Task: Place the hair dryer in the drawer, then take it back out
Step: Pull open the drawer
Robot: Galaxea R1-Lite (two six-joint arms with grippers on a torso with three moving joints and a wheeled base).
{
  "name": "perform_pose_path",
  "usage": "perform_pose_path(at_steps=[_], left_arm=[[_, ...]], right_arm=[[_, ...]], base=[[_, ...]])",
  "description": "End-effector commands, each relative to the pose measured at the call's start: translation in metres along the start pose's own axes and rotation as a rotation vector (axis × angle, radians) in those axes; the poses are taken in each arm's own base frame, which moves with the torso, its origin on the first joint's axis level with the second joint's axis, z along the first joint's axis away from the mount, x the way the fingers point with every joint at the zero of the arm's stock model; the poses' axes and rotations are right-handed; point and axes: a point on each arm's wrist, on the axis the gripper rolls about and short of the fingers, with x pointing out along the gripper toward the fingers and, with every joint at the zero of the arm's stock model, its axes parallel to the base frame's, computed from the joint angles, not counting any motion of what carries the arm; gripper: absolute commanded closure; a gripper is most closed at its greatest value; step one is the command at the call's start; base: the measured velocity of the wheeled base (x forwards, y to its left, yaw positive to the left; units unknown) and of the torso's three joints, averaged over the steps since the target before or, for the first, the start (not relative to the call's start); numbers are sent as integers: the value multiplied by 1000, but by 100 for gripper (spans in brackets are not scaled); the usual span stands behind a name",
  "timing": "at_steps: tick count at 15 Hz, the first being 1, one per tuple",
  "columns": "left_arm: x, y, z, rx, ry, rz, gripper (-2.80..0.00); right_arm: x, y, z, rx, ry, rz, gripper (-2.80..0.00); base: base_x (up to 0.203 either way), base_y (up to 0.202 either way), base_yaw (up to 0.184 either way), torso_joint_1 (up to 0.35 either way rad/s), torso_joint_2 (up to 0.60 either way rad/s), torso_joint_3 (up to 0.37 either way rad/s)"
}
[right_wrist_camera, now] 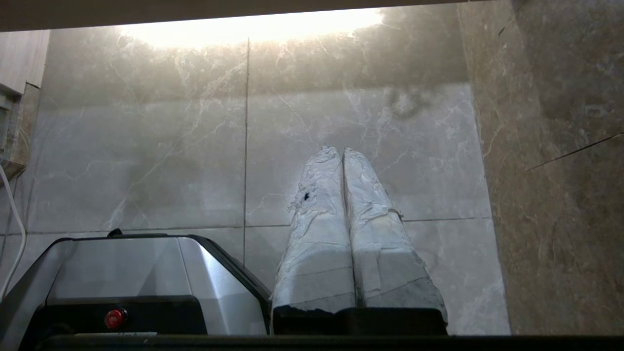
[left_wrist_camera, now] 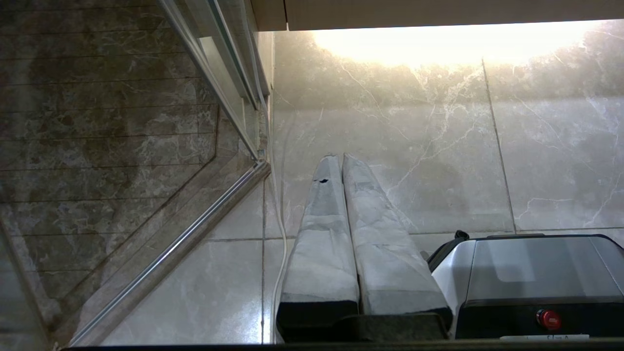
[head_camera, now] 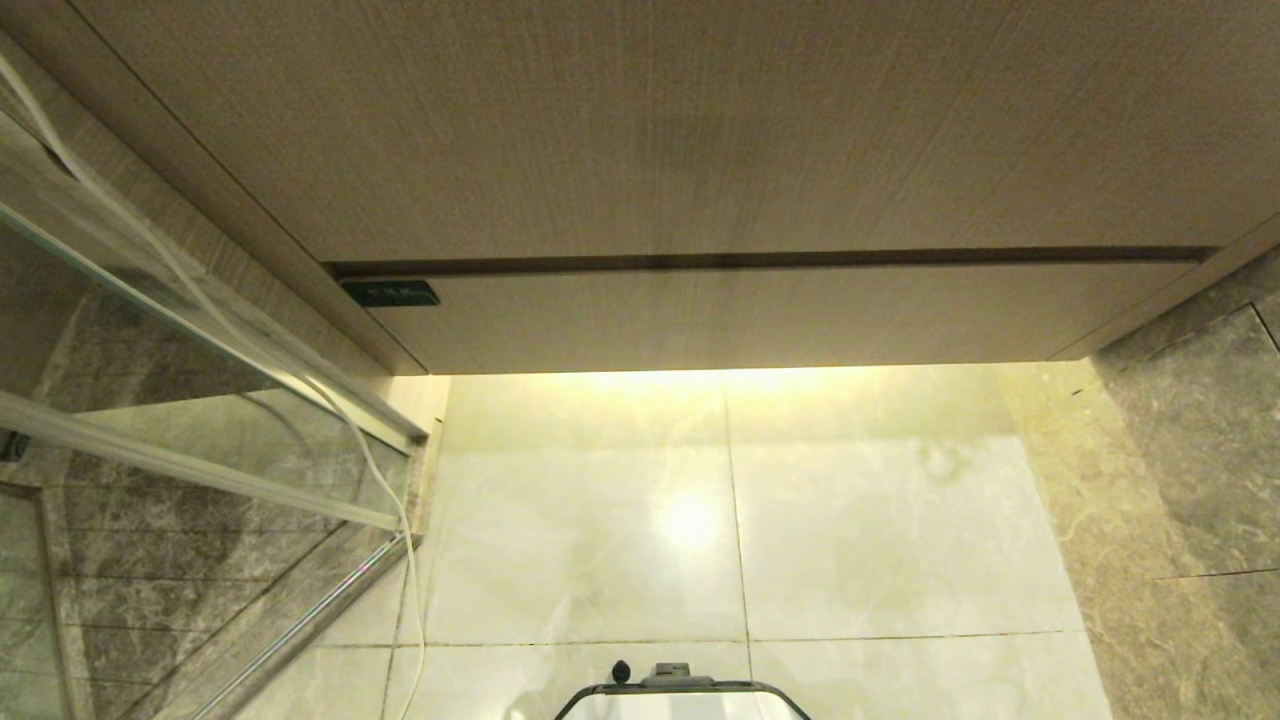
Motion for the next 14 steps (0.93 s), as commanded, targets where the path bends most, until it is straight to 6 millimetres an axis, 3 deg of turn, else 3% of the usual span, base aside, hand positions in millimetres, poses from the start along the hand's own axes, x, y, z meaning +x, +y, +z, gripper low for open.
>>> perform_pose_path(at_steps=[1, 5, 6, 8, 11, 12, 14], left_arm=[[0, 0, 0, 0, 1, 0, 0], [0, 0, 0, 0, 0, 1, 0], [0, 0, 0, 0, 0, -1, 0], [0, 0, 0, 0, 0, -1, 0], [0, 0, 0, 0, 0, -1, 0], [0, 0, 0, 0, 0, 1, 0], [0, 0, 0, 0, 1, -1, 0]], right_arm=[[0, 0, 0, -7, 2, 2, 0], [0, 0, 1, -17, -7, -2, 0], [-3, 0, 10, -26, -31, 10, 0], [-16, 2, 50, -43, -112, 48, 0], [-47, 6, 145, -53, -122, 144, 0], [-41, 7, 175, -48, -41, 203, 0], [-1, 11, 219, -26, 190, 334, 0]], base=[[0, 0, 0, 0, 0, 0], [0, 0, 0, 0, 0, 0], [0, 0, 0, 0, 0, 0], [0, 0, 0, 0, 0, 0], [0, 0, 0, 0, 0, 0], [0, 0, 0, 0, 0, 0], [0, 0, 0, 0, 0, 0]])
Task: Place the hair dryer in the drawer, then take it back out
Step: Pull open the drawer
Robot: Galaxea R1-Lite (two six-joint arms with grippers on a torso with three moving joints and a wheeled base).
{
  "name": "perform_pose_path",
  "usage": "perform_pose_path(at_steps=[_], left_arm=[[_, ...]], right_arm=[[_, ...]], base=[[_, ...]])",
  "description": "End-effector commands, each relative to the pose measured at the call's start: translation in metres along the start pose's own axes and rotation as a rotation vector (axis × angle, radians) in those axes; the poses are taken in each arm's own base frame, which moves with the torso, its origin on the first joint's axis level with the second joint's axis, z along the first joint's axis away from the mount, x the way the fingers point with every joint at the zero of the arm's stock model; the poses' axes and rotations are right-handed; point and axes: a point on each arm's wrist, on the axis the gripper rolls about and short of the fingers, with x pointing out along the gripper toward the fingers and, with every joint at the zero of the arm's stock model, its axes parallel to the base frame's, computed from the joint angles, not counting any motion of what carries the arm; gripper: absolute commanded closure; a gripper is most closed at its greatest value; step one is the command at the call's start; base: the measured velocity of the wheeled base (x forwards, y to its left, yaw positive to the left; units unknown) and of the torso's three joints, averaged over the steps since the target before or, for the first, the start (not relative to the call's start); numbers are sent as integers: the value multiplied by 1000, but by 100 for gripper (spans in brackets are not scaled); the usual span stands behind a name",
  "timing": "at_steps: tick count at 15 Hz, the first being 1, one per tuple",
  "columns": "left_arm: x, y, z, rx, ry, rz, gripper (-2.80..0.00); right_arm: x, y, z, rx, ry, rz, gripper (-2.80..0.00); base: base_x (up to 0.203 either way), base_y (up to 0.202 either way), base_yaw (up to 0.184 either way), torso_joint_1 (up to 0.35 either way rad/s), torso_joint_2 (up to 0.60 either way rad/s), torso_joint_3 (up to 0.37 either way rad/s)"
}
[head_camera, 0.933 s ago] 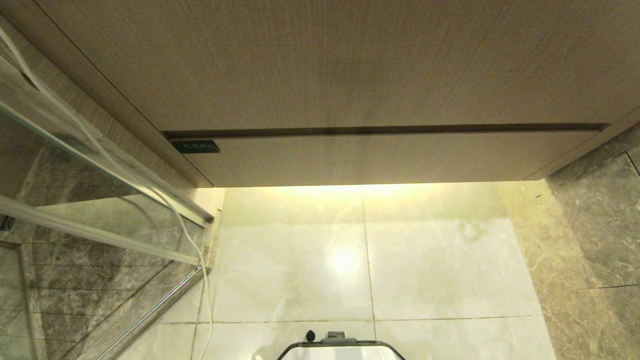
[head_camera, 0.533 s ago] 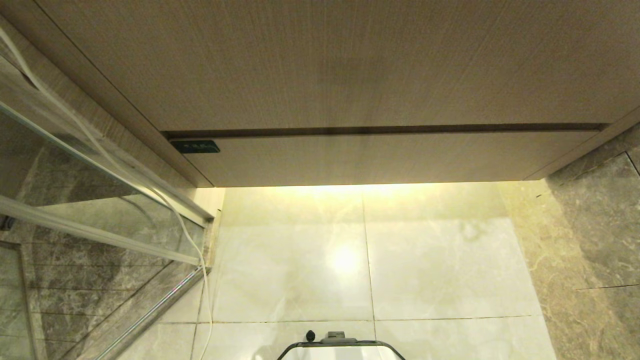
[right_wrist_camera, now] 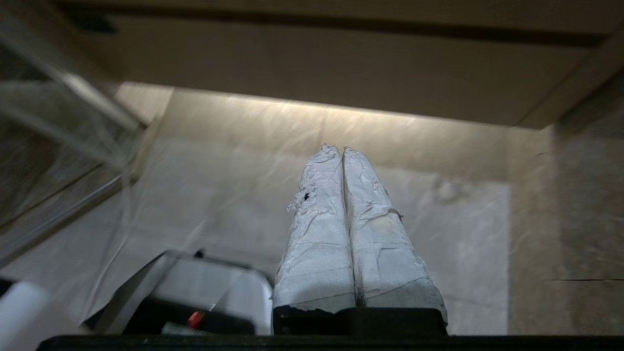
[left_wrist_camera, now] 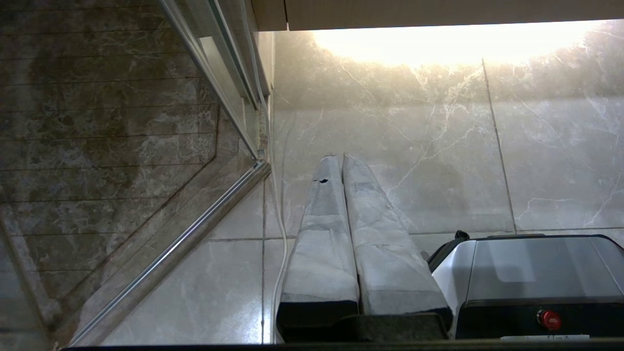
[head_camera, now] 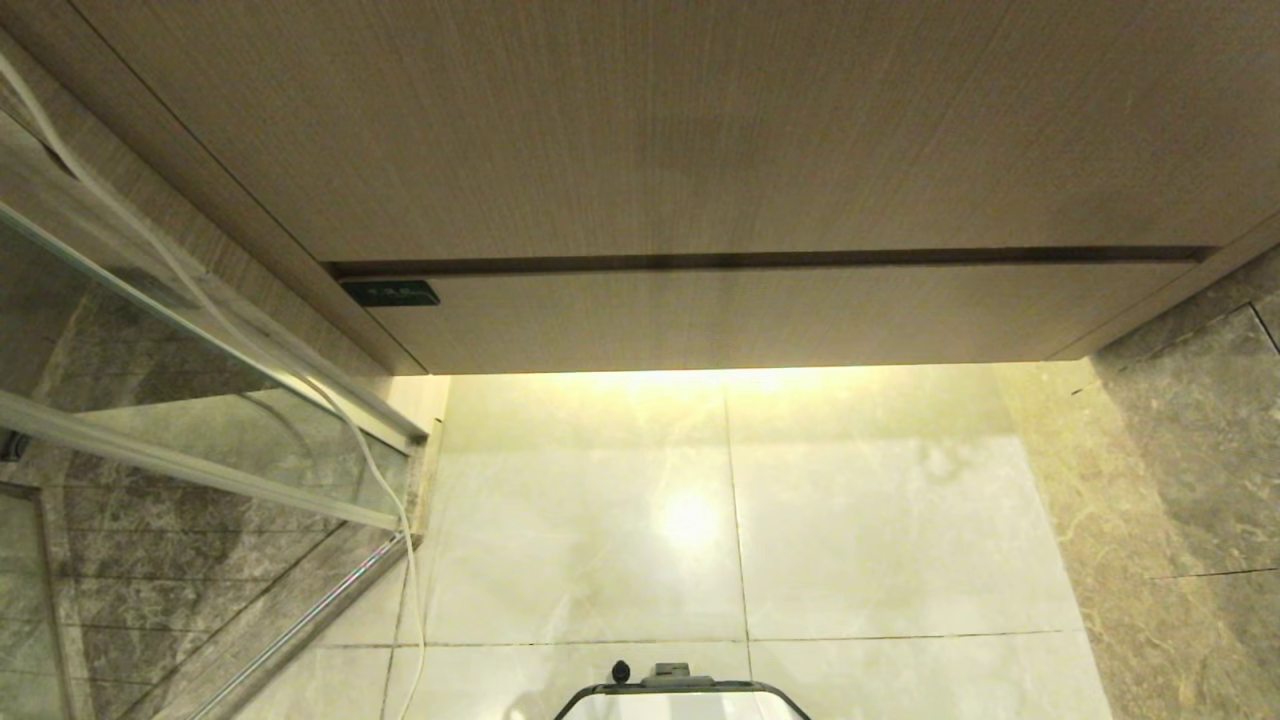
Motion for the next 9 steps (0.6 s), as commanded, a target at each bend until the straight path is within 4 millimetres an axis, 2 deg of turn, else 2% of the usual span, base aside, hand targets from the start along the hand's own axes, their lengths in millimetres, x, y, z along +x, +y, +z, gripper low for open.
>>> perform_pose_path(at_steps=[1, 3, 4, 6, 7, 9], left_arm=[[0, 0, 0, 0, 0, 1, 0], [0, 0, 0, 0, 0, 1, 0], [0, 0, 0, 0, 0, 1, 0], [0, 0, 0, 0, 0, 1, 0], [0, 0, 0, 0, 1, 1, 0], [0, 0, 0, 0, 1, 0, 0]], right_arm=[[79, -19, 48, 87, 351, 181, 0], [124, -25, 63, 111, 499, 363, 0], [152, -25, 61, 113, 591, 457, 0], [201, -17, 40, 83, 786, 618, 0], [219, -11, 28, 17, 859, 700, 0], [234, -6, 16, -224, 855, 885, 0]], base=[[0, 0, 0, 0, 0, 0], [0, 0, 0, 0, 0, 0], [0, 0, 0, 0, 0, 0], [0, 0, 0, 0, 0, 0], [0, 0, 0, 0, 0, 0], [0, 0, 0, 0, 0, 0]])
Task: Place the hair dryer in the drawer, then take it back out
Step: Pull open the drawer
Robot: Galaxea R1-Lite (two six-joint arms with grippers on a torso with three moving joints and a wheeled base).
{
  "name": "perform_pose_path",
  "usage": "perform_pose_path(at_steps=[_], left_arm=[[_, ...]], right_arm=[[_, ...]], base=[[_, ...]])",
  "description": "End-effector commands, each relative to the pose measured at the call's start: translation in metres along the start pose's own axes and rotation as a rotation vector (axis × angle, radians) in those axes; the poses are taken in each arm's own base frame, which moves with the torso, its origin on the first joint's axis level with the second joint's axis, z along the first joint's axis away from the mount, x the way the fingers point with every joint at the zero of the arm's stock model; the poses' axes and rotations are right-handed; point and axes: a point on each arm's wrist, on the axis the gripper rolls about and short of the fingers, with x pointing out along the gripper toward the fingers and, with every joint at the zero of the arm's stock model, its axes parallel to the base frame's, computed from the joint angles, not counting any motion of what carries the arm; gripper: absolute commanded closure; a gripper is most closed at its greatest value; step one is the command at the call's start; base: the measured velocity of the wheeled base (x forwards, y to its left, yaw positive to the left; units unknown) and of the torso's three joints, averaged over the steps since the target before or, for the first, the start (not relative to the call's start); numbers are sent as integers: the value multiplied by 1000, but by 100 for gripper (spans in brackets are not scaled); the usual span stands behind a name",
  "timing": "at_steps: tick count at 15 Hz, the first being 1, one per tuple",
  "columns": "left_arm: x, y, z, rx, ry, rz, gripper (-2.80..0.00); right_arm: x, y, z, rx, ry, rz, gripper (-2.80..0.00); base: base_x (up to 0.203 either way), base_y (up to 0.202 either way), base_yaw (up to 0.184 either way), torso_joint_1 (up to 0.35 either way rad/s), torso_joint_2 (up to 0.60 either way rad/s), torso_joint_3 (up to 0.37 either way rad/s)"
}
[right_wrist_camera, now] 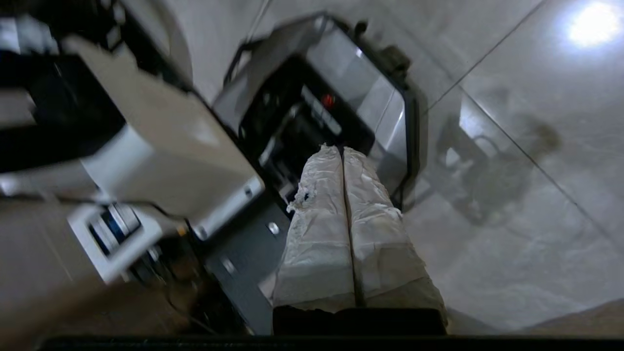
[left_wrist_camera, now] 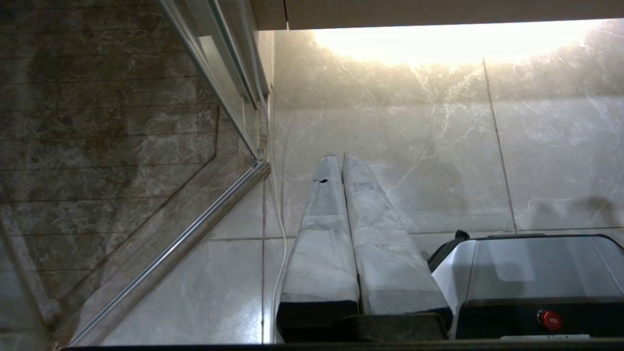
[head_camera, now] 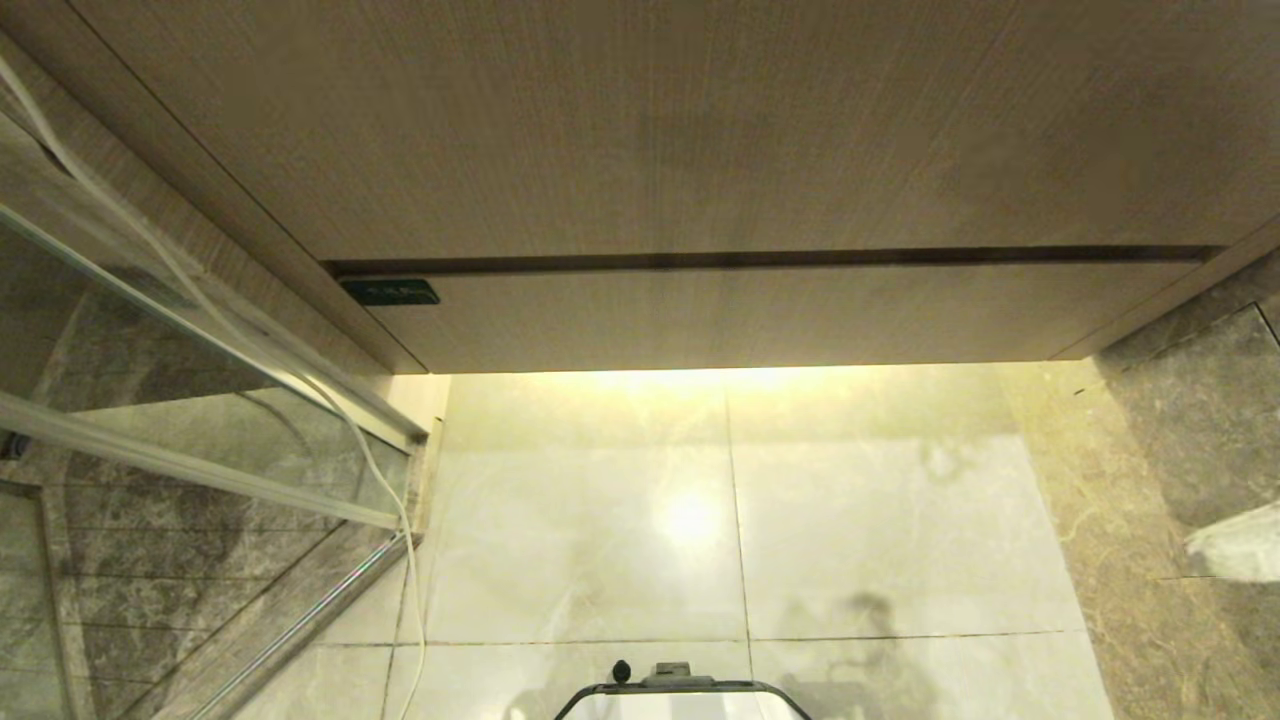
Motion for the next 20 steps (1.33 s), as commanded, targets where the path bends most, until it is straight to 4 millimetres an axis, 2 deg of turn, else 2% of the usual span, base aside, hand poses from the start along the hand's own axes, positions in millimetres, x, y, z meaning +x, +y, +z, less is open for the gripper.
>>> perform_pose_path(at_steps=[1, 3, 5, 7, 9, 11, 13, 16, 20], left_arm=[[0, 0, 0, 0, 0, 1, 0], [0, 0, 0, 0, 1, 0, 0], [0, 0, 0, 0, 0, 1, 0], [0, 0, 0, 0, 0, 1, 0], [0, 0, 0, 0, 0, 1, 0], [0, 0, 0, 0, 1, 1, 0], [0, 0, 0, 0, 0, -1, 0], [0, 0, 0, 0, 1, 1, 0], [0, 0, 0, 0, 0, 1, 0]], right_arm=[[47, -31, 15, -295, 142, 128, 0], [58, -49, 23, -435, 171, 119, 0], [74, -65, 31, -447, 162, 63, 0], [81, -79, 38, -485, 217, -128, 0], [93, -96, 49, -449, 244, -345, 0], [109, -108, 65, -439, 164, -460, 0], [126, -119, 69, -442, 145, -472, 0], [135, -129, 82, -482, 32, -489, 0], [154, -144, 88, -571, -66, -465, 0]], base=[[0, 0, 0, 0, 0, 0], [0, 0, 0, 0, 0, 0], [0, 0, 0, 0, 0, 0], [0, 0, 0, 0, 0, 0], [0, 0, 0, 0, 0, 0], [0, 0, 0, 0, 0, 0], [0, 0, 0, 0, 0, 0], [0, 0, 0, 0, 0, 0], [0, 0, 0, 0, 0, 0]])
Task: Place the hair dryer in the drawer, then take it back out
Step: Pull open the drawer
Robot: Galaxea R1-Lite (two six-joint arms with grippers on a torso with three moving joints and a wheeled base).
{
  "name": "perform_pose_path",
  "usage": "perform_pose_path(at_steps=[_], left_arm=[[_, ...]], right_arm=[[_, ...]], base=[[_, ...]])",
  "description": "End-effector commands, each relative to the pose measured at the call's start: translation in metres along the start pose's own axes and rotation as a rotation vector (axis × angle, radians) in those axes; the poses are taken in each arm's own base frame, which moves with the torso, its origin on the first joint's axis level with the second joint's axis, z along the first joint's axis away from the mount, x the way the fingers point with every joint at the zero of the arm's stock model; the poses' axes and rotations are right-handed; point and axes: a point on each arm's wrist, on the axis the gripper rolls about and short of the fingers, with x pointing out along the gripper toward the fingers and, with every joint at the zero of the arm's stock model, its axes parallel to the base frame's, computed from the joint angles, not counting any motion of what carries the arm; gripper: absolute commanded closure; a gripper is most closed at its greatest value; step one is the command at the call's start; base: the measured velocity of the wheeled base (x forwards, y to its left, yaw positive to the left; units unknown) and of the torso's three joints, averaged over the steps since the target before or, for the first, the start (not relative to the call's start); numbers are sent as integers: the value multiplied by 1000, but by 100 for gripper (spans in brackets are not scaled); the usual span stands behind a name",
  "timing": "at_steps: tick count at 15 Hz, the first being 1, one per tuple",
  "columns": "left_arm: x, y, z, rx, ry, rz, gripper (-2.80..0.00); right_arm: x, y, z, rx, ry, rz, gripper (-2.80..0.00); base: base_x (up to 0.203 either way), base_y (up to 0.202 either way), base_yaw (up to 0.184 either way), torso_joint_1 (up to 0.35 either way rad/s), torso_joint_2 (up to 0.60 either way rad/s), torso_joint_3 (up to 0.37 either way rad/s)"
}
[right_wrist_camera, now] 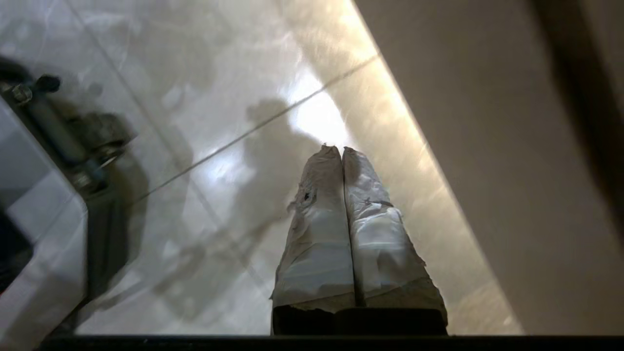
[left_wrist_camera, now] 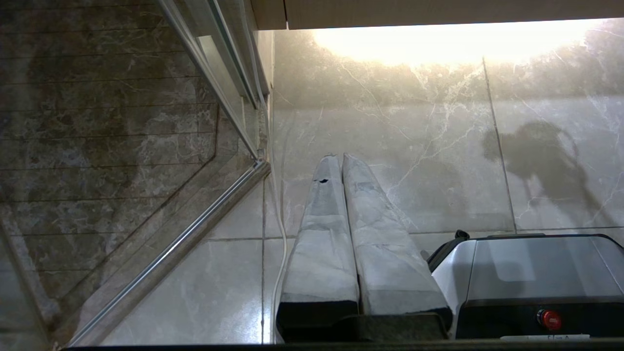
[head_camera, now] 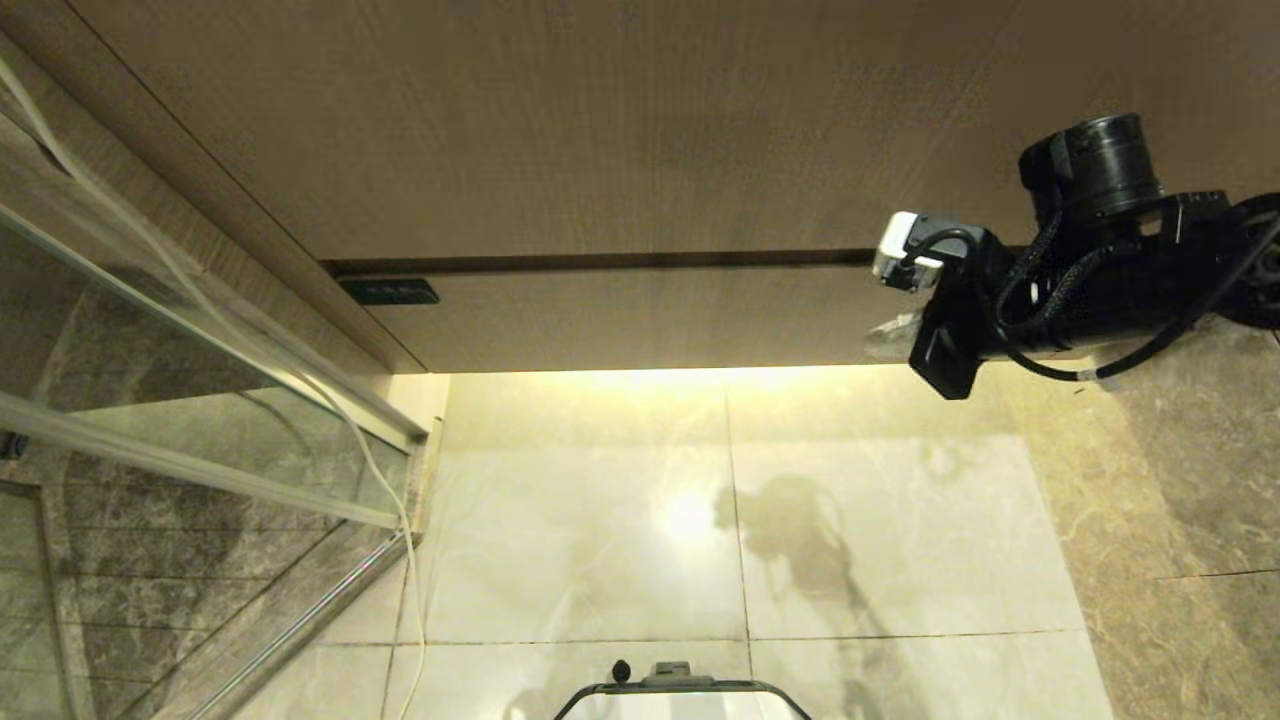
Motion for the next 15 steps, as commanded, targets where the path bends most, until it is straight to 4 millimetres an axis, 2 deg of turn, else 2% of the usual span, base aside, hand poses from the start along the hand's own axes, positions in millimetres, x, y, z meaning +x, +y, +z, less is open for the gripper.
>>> perform_pose_path(at_steps=[1, 5, 9, 13, 15], left_arm=[[0, 0, 0, 0, 1, 0, 0], [0, 0, 0, 0, 0, 0, 0], [0, 0, 0, 0, -1, 1, 0], [0, 0, 0, 0, 1, 1, 0], [0, 0, 0, 0, 1, 0, 0]], right_arm=[[18, -2, -8, -44, 4, 14, -280], [25, -6, -16, -98, -67, 46, -280], [43, -18, -22, -217, -210, 14, -280], [62, -32, -25, -304, -292, -119, -280], [66, -34, -28, -328, -294, -128, -280]], base=[[0, 0, 0, 0, 0, 0], [0, 0, 0, 0, 0, 0], [0, 0, 0, 0, 0, 0], [0, 0, 0, 0, 0, 0], [0, 0, 0, 0, 0, 0]])
